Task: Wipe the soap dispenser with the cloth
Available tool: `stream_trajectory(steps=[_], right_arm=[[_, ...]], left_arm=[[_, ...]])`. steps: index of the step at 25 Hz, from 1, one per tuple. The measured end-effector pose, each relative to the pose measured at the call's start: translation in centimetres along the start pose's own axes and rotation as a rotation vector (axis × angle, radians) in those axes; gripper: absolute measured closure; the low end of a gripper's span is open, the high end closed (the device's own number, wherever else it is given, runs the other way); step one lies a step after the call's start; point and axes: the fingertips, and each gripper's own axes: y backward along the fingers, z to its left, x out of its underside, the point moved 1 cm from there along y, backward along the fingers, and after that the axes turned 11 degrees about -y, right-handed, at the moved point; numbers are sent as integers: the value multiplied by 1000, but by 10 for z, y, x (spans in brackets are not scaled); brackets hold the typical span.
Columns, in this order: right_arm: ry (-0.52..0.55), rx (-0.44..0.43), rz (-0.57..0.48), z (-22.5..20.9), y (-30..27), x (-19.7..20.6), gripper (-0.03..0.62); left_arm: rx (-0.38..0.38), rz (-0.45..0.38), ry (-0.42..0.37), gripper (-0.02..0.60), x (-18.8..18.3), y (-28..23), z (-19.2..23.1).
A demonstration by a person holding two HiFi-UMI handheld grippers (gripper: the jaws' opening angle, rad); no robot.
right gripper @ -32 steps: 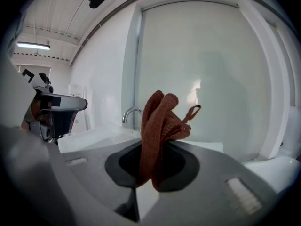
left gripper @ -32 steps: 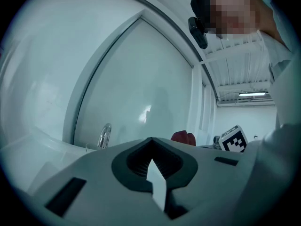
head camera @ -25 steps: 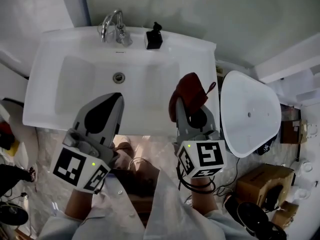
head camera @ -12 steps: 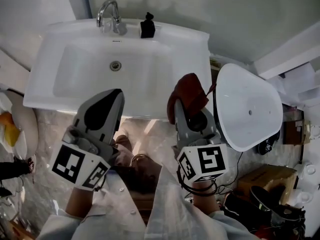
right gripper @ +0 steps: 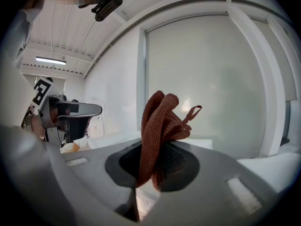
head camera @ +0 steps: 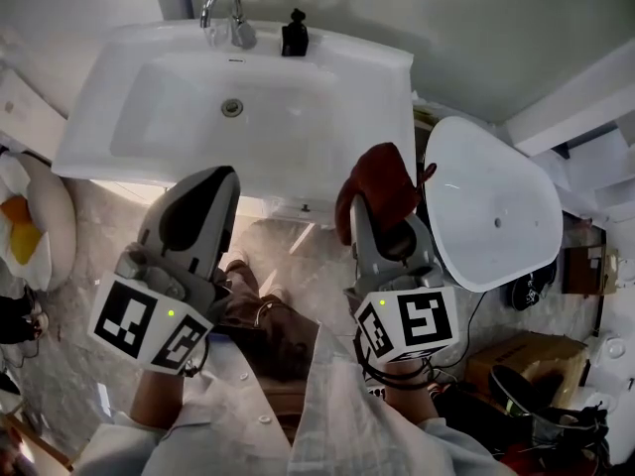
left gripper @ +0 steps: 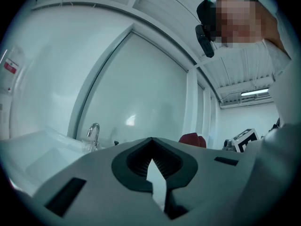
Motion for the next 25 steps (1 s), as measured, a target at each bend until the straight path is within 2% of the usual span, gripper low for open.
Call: stream_trajectory(steps=[15, 25], right_arm=[[-4, -35, -29, 27, -12, -15, 539], [-5, 1, -43, 36, -30, -24, 539]], left_arm=[[20, -10, -44, 584, -16, 0, 6], [73, -8, -39, 584, -17, -15, 29]])
